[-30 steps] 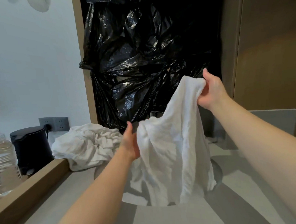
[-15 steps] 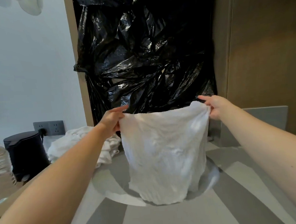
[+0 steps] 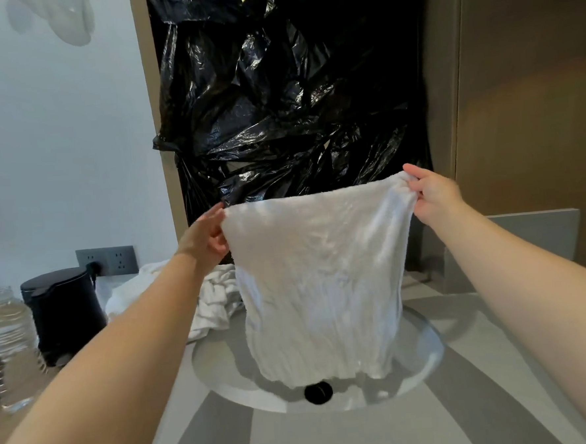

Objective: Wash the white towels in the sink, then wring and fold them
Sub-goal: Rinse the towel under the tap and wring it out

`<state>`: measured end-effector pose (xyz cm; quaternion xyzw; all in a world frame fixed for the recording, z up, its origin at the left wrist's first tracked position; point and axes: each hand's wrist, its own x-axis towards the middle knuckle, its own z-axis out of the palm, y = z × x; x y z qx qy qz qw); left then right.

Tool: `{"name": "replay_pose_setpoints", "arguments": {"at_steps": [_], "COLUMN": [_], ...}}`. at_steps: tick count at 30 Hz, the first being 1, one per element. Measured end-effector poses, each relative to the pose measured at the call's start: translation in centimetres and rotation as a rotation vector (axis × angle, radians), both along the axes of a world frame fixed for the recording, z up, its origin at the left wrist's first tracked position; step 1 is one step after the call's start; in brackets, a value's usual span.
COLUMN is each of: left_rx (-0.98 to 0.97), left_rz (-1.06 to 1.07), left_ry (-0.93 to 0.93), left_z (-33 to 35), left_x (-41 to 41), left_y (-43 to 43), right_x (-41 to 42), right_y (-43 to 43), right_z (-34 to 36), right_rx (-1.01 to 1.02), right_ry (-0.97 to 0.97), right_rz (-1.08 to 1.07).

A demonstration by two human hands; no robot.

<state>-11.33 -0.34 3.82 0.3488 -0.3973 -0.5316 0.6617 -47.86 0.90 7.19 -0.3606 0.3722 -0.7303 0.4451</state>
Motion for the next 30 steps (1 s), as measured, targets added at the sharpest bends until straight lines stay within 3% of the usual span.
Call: {"name": "replay_pose_setpoints", "arguments": {"at_steps": [6,7,11,13,20,22,24,28,29,30], "left_rx": [0.221,0.267,0.539,0.595,0.679,0.686,0.604,0.458,0.451,0.444], "left_rz": [-0.134,-0.151,-0.214,-0.278,-0.483,-0.613,-0.657,-0.262,-0.195,-0.151], "left_ry": [0.147,0.096,-0.449,-0.592,-0.594,-0.47,-0.186,0.551,0.671,0.661], "left_z": [-2.4,-3.1,-6.8,-7.8,-11.0,-12.1,-12.2,-11.0,-11.0,-11.4], "left_x": [-0.1,-0.4,-2.5,-3.0,-3.9,-4.5,-5.1,-6.0,-6.3,-6.7], "left_y": [-0.5,-0.3,0.0,-0.5,0.0,0.5,0.4,-0.7,-0.4,-0.3], "right_x": [1.1,1.3,2.0,2.5,2.6,3.0,3.1,2.7,2.5,2.2], "right_y": [-0.5,-0.7,-1.1,-1.3,-1.5,-0.9,-0.7,-0.6,-0.6,-0.5], "right_z": [-0.7,-0.6,-0.4,-0.6,-1.0,-0.9,-0.9,-0.8,-0.7,-0.7], "right_rx": [0.002,-0.009,-0.02,-0.022,-0.041,-0.052,-0.048,-0.051,-0.057,-0.06], "right_ry": [0.084,0.065,0.04,0.024,-0.106,-0.159,-0.172,-0.213,-0.229,-0.245], "right_rz": [0.035,0.044,0.071,0.093,0.129,0.148,0.154,0.153,0.144,0.132]}}
